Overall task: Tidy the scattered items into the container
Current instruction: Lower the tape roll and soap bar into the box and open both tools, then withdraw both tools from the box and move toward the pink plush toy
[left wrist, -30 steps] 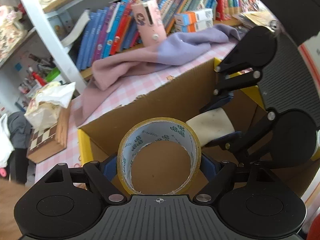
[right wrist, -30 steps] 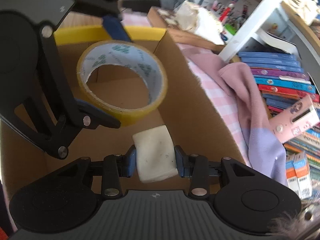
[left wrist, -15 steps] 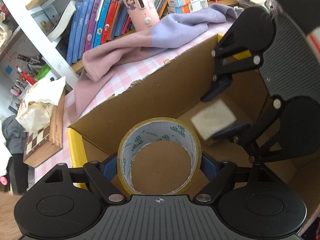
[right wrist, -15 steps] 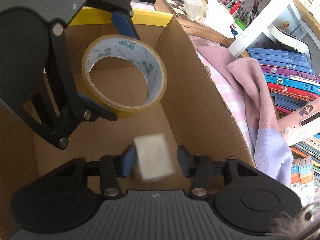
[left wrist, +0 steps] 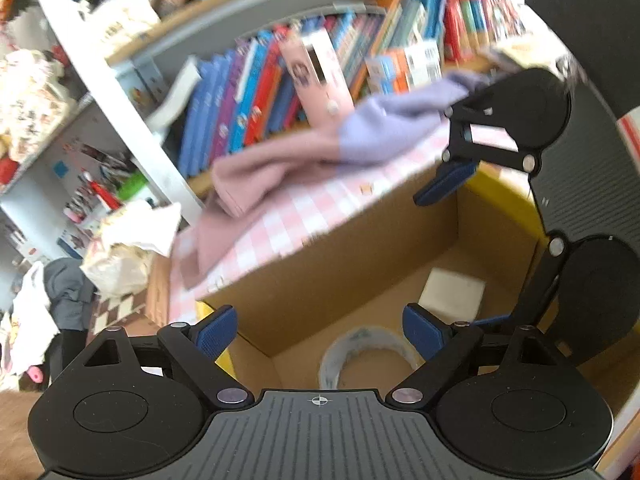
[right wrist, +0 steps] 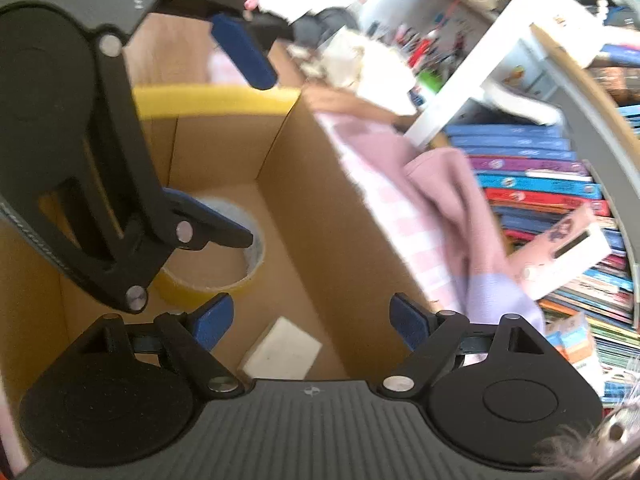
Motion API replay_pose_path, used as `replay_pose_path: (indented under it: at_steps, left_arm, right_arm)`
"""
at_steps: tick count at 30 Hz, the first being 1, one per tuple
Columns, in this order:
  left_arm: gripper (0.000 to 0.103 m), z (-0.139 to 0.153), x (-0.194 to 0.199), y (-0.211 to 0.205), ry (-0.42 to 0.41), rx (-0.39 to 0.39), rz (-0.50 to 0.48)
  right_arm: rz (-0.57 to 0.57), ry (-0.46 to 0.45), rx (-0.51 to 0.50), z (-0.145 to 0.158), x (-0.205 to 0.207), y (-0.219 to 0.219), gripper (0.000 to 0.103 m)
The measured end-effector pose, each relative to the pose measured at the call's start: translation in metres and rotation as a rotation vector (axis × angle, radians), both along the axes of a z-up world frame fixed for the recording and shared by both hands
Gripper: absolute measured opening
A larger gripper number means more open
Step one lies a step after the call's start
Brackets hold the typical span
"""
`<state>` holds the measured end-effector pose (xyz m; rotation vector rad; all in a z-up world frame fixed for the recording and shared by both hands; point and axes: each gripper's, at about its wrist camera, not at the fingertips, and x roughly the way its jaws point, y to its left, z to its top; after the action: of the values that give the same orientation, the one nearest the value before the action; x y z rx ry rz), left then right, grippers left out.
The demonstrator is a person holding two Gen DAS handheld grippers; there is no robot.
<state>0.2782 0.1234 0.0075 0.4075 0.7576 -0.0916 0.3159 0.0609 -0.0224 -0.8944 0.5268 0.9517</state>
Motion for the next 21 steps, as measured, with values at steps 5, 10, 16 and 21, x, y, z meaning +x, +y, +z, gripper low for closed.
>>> replay_pose_path:
  at_steps: [5, 10, 16, 21]
  left_arm:
    - [0.092, 0.024, -0.027, -0.009, -0.093, -0.026, -0.008]
    - [0.092, 0.043, -0.058, -0.011, -0.176, -0.022, 0.042]
    - [0.096, 0.050, -0.112, -0.001, -0.220, -0.083, 0.138]
    - [0.096, 0.053, -0.138, -0.002, -0.261, -0.124, 0.178]
  right_arm:
    - [-0.052, -0.056, 0.068, 0.024, -0.015, -0.013, 0.085]
    - [-0.134, -0.100, 0.143, 0.052, -0.034, -0.030, 0.085]
    - [-0.239, -0.015, 0.290, 0.069, -0.068, -0.053, 0.089]
    - [-0.342, 0.030, 0.369, 0.074, -0.101, -0.068, 0.088]
